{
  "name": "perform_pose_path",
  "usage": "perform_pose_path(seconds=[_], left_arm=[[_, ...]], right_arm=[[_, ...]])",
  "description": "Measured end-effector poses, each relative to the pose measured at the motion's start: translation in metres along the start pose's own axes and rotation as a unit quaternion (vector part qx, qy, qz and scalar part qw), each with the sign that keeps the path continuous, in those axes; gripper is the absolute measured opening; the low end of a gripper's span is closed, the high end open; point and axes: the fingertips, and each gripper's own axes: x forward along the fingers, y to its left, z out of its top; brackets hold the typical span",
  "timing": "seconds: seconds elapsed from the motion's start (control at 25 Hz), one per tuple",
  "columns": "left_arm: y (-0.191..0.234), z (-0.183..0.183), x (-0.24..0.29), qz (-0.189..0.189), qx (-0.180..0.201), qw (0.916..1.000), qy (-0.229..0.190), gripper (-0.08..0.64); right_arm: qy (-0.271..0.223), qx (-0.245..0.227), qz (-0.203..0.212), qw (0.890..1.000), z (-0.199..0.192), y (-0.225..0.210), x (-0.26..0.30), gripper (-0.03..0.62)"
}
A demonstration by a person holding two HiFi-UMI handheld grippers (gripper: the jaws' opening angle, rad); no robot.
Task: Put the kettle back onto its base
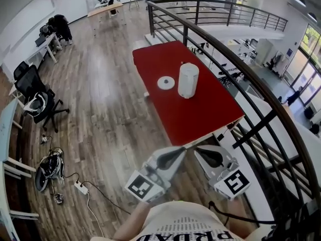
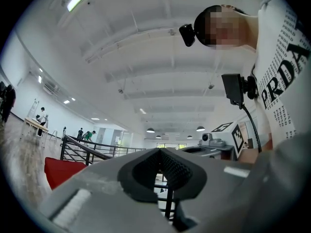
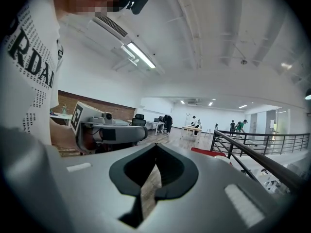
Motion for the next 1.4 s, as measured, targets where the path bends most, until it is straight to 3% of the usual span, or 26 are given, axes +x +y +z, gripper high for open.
perform_pose_path(seconds=[0.52,0.84,1.2,1.4], left_arm=[[0.070,0.012,-0.002,-0.035,-0.009,0.9993,0.004,-0.002],[0.114,-0.005,-0.009,-0.046,-0.027,0.9984,0.019,-0.002],[0.128,-0.027,0.015,-0.045,-0.044,0.9977,0.026,-0.002],[0.134,-0.025,0.048,-0.034,-0.027,0.9985,0.033,-0.002]], right_arm=[[0.011,0.015,-0.039,0.999,0.002,-0.019,0.066,0.007],[0.024,0.018,-0.061,0.998,-0.009,-0.028,0.100,0.006],[0.050,0.030,-0.050,0.997,-0.035,-0.055,0.105,0.008],[0.031,0.034,-0.042,0.998,-0.031,-0.091,0.107,0.007]])
